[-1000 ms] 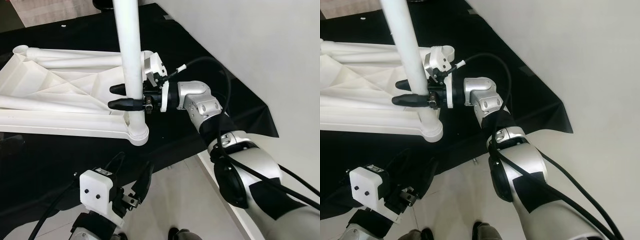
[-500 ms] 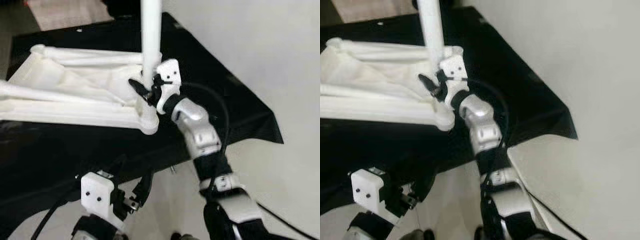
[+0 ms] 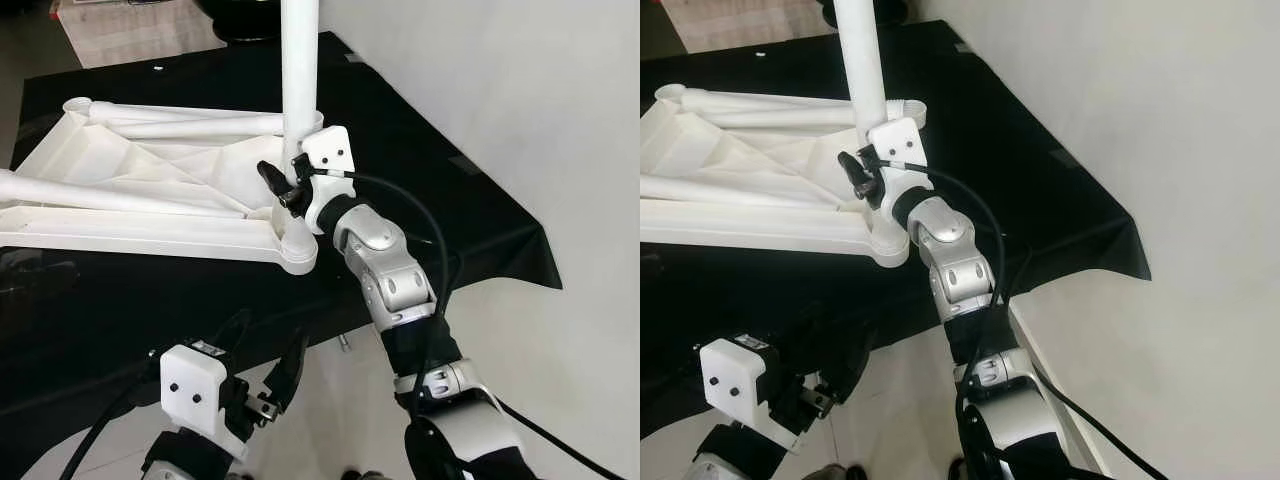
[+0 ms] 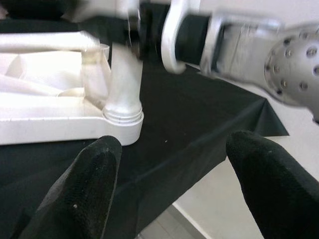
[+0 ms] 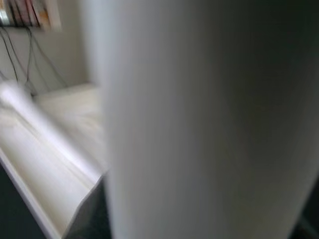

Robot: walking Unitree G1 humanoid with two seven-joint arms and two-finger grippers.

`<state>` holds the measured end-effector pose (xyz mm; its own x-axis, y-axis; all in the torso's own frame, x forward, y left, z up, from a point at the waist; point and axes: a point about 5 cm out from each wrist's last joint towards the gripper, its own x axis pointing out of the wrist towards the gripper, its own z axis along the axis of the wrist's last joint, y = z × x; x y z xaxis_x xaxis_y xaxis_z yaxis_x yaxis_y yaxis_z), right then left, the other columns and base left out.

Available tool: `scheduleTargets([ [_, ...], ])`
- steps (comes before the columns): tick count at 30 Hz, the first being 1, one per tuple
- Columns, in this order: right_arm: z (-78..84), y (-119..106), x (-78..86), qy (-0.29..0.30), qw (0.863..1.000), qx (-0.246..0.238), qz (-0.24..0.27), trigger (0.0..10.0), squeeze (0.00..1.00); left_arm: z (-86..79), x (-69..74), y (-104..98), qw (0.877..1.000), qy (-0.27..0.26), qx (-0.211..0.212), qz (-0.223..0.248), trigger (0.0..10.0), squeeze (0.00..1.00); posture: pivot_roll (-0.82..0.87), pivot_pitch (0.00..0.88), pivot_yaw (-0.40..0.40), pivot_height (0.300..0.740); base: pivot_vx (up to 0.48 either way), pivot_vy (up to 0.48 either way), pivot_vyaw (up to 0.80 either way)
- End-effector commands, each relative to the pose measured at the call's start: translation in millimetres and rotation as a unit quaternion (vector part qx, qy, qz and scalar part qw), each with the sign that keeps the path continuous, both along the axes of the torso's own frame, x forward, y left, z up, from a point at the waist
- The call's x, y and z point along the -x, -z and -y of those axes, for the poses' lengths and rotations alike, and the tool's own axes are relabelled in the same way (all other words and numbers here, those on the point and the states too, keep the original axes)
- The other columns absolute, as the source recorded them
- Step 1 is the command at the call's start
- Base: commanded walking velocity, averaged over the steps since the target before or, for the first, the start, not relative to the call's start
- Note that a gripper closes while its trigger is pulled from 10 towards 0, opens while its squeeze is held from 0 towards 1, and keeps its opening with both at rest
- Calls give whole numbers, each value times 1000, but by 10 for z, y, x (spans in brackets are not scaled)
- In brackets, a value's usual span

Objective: Building children table

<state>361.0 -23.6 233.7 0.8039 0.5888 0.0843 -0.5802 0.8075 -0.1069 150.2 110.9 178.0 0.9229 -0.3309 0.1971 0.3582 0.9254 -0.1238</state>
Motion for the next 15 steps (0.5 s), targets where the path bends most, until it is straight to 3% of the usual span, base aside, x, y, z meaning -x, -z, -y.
scheduleTargets([
  [1,-39,49,33,-14,1000,1,-21,10000,1000,6,18,7,1000,-2,0,-4,10000,0,90,229,-59,740,0,0,0],
  [5,-73,-53,29,-84,996,-26,-22,10000,1000,11,18,5,1000,-2,1,-4,10000,0,90,232,-60,740,0,0,0],
  [7,-106,-120,49,-160,986,-34,-17,10000,1000,17,14,0,1000,-2,2,-4,10000,0,89,233,-57,740,0,0,0],
  [8,-97,-168,63,-219,976,-14,3,10000,0,20,12,-1,1000,-1,2,-3,10000,0,87,236,-56,740,0,0,0],
  [13,-40,-255,49,-321,945,39,41,10000,0,22,9,-5,1000,-1,3,-3,10000,0,82,240,-61,740,0,0,0],
  [15,-37,-260,40,-331,941,47,45,10000,0,21,10,-6,1000,0,3,-3,10000,0,82,240,-61,740,0,0,0],
])
